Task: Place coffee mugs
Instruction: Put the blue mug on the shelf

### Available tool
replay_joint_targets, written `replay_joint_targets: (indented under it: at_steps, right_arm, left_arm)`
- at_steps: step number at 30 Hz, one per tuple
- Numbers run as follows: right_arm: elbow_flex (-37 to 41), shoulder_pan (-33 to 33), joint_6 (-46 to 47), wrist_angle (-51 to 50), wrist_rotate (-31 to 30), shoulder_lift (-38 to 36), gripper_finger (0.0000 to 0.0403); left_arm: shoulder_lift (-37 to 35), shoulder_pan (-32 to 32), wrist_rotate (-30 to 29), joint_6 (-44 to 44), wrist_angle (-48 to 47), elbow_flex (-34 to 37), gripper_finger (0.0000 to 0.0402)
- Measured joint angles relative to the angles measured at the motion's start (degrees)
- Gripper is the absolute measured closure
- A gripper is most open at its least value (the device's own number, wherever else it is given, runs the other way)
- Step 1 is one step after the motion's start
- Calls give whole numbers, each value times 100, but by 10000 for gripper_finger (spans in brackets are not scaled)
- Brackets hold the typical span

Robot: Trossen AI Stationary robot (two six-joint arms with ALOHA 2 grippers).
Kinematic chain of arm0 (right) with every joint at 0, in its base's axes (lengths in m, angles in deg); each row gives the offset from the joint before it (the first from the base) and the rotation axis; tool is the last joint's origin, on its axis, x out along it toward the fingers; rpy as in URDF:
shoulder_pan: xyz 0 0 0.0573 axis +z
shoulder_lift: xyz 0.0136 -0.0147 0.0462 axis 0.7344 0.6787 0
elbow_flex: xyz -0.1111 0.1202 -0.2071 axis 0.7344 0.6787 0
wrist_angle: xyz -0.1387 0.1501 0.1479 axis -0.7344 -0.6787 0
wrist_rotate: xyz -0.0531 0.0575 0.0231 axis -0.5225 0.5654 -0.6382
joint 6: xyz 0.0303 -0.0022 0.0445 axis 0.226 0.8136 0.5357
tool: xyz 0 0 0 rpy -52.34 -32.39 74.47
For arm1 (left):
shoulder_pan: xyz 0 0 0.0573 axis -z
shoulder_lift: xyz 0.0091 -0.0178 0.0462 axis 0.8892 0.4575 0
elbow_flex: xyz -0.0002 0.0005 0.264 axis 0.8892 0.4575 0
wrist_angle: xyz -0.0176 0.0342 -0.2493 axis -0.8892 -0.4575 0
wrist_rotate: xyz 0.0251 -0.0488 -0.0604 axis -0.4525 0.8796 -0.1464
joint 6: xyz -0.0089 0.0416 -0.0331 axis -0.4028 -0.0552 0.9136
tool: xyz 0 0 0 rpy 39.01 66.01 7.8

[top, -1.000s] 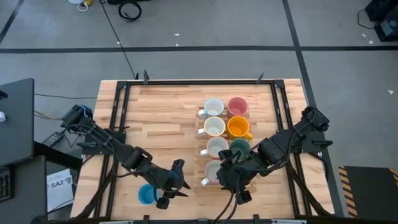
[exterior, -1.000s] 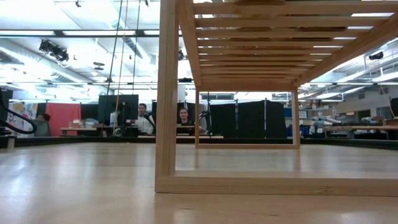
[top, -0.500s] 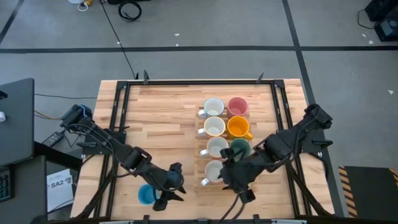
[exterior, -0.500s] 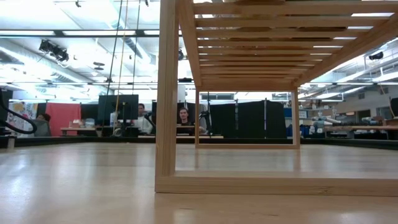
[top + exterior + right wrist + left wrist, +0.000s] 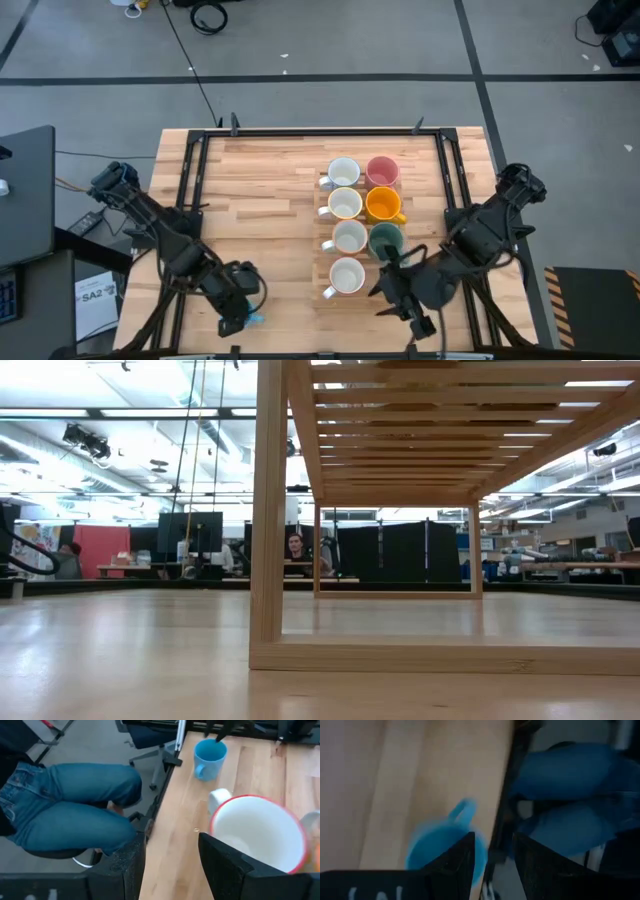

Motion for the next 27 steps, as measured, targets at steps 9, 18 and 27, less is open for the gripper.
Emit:
replay_joint_targets:
  at_steps: [9, 18, 27]
  right_arm:
    - [328, 716, 830, 27, -724, -4, 215]
    - [988, 1188, 1573, 527, -1120, 2, 215]
    - [1266, 1363, 1585, 1065, -1118, 2, 215]
  left_arm:
    - [20, 677, -124, 2051, -1424, 0, 262]
    - [413, 1071, -626, 2749, -1555, 0, 262]
    - [905, 1031, -630, 2856, -1710, 0, 262]
